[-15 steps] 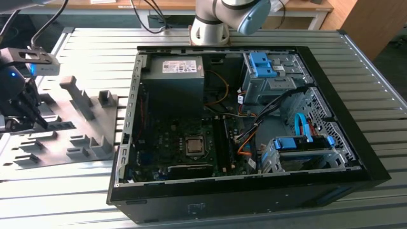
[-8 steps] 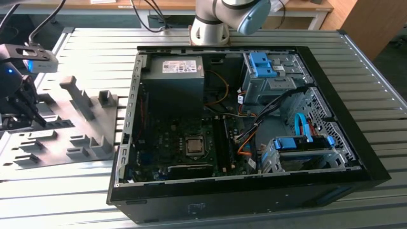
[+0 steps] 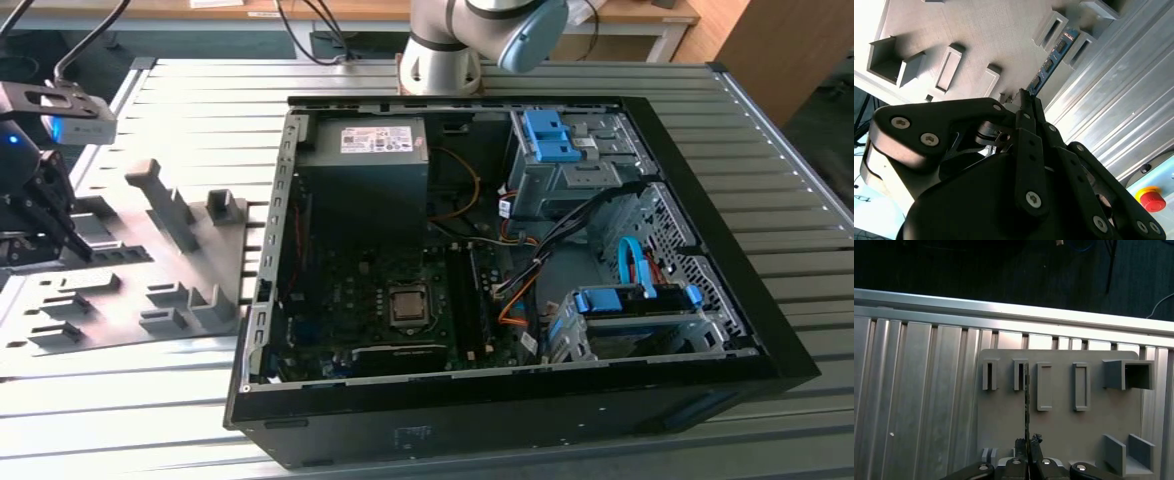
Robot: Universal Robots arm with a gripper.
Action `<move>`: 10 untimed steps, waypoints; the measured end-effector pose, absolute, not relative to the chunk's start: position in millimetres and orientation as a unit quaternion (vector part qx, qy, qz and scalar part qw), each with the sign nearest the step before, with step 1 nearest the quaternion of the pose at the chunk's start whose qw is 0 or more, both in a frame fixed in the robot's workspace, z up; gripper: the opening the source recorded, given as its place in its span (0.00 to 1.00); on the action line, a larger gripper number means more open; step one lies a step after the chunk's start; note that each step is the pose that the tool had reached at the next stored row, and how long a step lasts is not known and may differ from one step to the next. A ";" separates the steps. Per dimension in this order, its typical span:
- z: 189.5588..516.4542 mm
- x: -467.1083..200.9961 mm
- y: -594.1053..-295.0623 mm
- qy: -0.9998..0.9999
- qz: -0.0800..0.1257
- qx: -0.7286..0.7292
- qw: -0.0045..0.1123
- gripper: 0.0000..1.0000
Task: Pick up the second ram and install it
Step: 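Pick up the second ram and move it above second insertion slot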
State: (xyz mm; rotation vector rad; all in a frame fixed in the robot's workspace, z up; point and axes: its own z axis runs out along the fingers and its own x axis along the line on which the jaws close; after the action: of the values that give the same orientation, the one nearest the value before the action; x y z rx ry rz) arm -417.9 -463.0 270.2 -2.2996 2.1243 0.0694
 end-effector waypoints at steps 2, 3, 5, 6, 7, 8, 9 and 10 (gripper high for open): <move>272.5 -417.9 -463.0 0.678 0.022 -0.734 0.005 0.14; 273.6 -417.9 -463.0 0.678 0.022 -0.734 0.005 0.14; 276.1 -417.9 -463.0 0.678 0.022 -0.734 0.005 0.14; 277.5 -417.9 -463.0 0.678 0.022 -0.734 0.005 0.14; 278.9 -417.9 -463.0 0.678 0.022 -0.734 0.005 0.14; 280.1 -417.9 -463.0 0.678 0.022 -0.734 0.005 0.14; 281.5 -417.9 -463.0 0.678 0.022 -0.734 0.005 0.14; 282.7 -417.9 -463.0 0.678 0.022 -0.734 0.005 0.14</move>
State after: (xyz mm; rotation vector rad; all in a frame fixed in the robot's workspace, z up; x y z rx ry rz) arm -417.9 -463.0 282.7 -2.2995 2.1242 0.0694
